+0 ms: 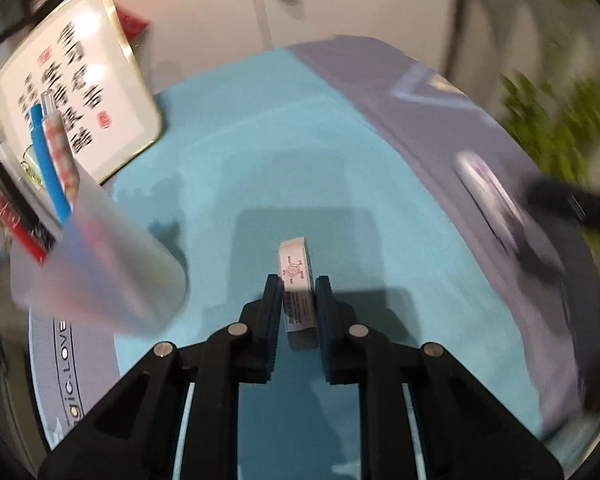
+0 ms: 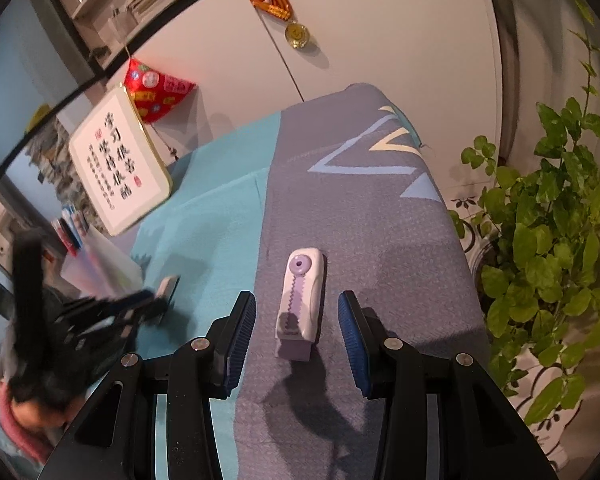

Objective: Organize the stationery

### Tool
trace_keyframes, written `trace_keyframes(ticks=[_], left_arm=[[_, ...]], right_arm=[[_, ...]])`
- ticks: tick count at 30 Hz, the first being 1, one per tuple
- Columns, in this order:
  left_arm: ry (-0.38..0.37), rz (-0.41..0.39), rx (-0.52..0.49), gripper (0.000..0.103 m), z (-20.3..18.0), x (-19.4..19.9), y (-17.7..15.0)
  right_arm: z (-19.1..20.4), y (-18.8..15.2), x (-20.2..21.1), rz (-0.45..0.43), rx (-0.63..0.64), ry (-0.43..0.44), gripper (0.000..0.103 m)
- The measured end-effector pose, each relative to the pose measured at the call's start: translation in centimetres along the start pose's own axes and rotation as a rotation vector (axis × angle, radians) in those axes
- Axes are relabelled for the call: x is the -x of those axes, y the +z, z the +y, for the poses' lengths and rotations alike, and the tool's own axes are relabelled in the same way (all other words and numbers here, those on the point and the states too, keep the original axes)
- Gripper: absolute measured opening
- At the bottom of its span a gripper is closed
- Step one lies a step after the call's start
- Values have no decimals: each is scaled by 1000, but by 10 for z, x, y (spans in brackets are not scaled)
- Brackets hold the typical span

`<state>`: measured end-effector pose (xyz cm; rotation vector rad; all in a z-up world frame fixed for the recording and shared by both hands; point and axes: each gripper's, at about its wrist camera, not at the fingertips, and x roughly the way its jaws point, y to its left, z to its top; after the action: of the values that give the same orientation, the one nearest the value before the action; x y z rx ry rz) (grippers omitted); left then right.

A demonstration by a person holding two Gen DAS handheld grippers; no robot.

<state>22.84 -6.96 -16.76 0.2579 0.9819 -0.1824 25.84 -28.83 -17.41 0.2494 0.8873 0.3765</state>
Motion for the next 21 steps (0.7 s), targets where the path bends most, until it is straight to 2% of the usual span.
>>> trace_keyframes(ticks=[4, 7, 10, 13, 17, 18, 19, 20, 21], left_arm=[[-18, -11, -93, 20, -14, 12, -17], [-3, -33, -100, 27, -13, 9, -10], [3, -24, -99, 28, -12, 3, 1], [15, 19, -102, 28, -17, -9, 9], [11, 29, -91, 24, -19, -15, 18], [8, 31, -90, 20, -20, -15, 19], [13, 32, -98, 14, -20, -15, 19], [12, 30, -104, 14, -20, -15, 19], [5, 30, -101, 14, -20, -13, 18]], right_arm=[[7, 4, -6, 15, 29, -48, 56], [10, 9, -11, 26, 47, -81, 56], [12, 18, -24, 82, 41, -133, 56], [12, 26, -37, 135, 32, -148, 56], [13, 30, -52, 183, 33, -209, 56], [15, 31, -53, 181, 43, -215, 55], [17, 32, -56, 189, 51, -223, 43], [19, 32, -56, 184, 63, -235, 28], [20, 32, -57, 189, 60, -222, 27]])
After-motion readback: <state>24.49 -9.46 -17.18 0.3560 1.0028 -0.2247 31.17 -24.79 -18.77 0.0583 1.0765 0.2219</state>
